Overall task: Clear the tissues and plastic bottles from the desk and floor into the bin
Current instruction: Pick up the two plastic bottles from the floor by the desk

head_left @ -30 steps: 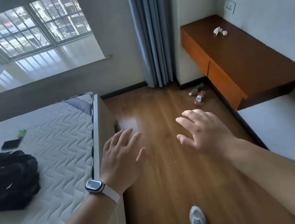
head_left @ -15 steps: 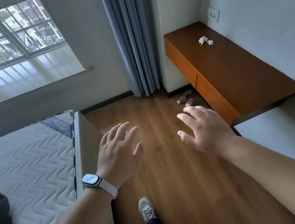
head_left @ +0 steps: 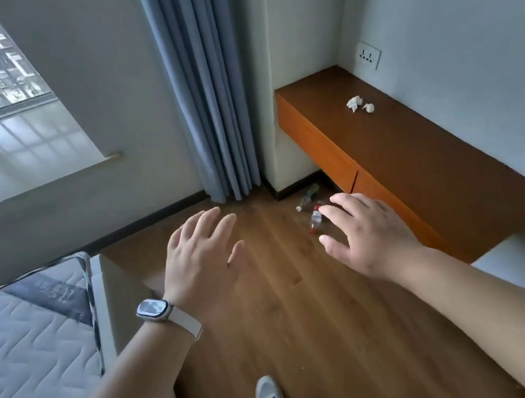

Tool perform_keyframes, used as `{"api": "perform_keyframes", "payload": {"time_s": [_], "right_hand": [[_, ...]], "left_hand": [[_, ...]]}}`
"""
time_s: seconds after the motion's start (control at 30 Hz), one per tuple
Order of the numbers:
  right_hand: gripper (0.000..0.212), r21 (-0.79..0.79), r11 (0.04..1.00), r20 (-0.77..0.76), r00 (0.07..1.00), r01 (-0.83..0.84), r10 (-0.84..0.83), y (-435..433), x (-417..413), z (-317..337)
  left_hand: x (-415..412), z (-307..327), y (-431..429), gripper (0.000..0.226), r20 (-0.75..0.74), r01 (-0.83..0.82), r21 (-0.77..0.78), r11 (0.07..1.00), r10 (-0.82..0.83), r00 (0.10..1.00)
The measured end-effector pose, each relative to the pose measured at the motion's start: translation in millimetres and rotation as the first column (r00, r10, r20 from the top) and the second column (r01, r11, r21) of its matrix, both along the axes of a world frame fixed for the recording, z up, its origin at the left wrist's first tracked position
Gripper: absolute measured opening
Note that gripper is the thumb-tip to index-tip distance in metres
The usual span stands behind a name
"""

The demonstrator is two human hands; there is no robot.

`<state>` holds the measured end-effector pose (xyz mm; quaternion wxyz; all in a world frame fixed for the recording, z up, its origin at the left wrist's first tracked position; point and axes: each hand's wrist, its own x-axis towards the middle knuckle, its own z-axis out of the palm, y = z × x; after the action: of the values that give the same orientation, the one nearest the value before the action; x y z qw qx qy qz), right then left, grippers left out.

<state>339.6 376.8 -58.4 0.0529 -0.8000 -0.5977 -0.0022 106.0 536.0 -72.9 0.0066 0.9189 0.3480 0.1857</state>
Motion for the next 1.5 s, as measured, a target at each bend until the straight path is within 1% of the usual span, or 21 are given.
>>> {"api": "perform_keyframes", "payload": {"time_s": [0.1,0.2,0.33,0.47,0.57,0.67,0.83,1.0,1.13,1.23,1.37,1.5], "right_hand": [[0.057,-0.010,1.000,0.011,1.000,0.025,-0.025,47,-1,4],[0.057,-0.024,0.999,0.017,0.999,0.035,-0.035,80,-1,2],[0.055,-0.031,0.997,0.022,0.997,0.075,-0.075,106,7,1],[0.055,-0.050,0.995,0.007,0.996,0.090,-0.090,133,31,-6],[0.055,-0.052,0.992,0.002,0.993,0.114,-0.114,152,54,-20],[0.056,-0.079,0.988,-0.035,0.991,0.129,-0.132,181,84,-39],[0.056,-0.100,0.986,-0.106,0.983,0.137,-0.147,241,143,-66],[0.056,-0.108,0.983,-0.154,0.974,0.149,-0.164,292,207,-74],[0.053,-0.111,0.980,-0.147,0.973,0.165,-0.180,313,253,-77],[0.053,-0.136,0.976,-0.144,0.971,0.172,-0.191,322,278,-79],[0.052,-0.133,0.966,-0.156,0.958,0.222,-0.241,323,296,-85],[0.053,-0.156,0.952,-0.181,0.940,0.264,-0.290,323,307,-91]], "left_hand": [[4,-2,51,0.044,-0.015,0.056,0.012,0.998,-0.056,0.998],[14,-6,85,0.043,-0.054,0.087,-0.010,0.996,-0.087,0.995],[30,-14,116,0.044,-0.043,0.145,-0.019,0.989,-0.146,0.988],[56,-24,150,0.044,-0.080,0.169,-0.036,0.985,-0.171,0.982],[82,-34,174,0.044,-0.091,0.198,-0.036,0.979,-0.201,0.975],[115,-42,201,0.041,-0.113,0.217,-0.049,0.975,-0.221,0.969],[175,-46,253,0.047,-0.198,0.207,-0.098,0.973,-0.223,0.954],[248,-45,305,0.047,-0.268,0.238,-0.119,0.964,-0.262,0.927],[300,-50,332,0.046,-0.273,0.252,-0.091,0.963,-0.268,0.924],[329,-54,342,0.045,-0.294,0.271,-0.106,0.957,-0.290,0.911],[354,-61,353,0.044,-0.336,0.296,-0.127,0.947,-0.322,0.885],[376,-67,363,0.045,-0.335,0.350,-0.142,0.926,-0.377,0.863]]}}
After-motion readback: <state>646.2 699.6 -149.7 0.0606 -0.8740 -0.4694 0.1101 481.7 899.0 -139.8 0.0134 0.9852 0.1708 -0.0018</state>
